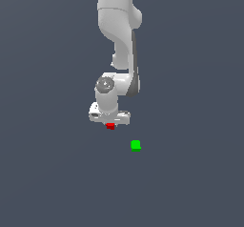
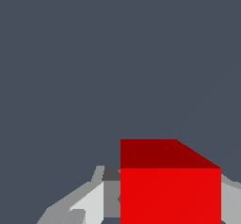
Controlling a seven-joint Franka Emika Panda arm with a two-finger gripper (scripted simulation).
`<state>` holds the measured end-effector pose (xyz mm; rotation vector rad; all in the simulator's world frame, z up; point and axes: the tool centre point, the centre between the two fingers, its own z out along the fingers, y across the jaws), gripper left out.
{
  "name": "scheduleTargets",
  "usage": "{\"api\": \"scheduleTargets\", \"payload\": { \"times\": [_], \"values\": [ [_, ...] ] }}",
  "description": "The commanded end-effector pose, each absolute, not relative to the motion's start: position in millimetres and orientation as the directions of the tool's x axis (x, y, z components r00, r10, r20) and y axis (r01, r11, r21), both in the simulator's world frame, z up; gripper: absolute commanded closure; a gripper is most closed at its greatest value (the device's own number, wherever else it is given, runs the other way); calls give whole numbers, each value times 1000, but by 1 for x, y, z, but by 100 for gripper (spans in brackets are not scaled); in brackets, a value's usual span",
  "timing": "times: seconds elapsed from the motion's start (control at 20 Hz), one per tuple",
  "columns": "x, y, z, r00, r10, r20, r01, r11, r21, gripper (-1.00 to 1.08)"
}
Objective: Stack the red cube on top of the green cube.
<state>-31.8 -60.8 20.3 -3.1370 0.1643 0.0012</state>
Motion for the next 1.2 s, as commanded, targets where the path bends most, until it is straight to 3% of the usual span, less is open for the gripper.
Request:
{"api": "scheduleTargets", "payload": {
  "times": [0.0,0.45,1.15],
  "values": [
    [-31,-61,20,995,-104,0,-104,-995,0,108],
    [-32,-61,35,995,-104,-1,-104,-995,0,108],
    [-32,-61,114,995,-105,0,-105,-995,0,108]
  ]
}}
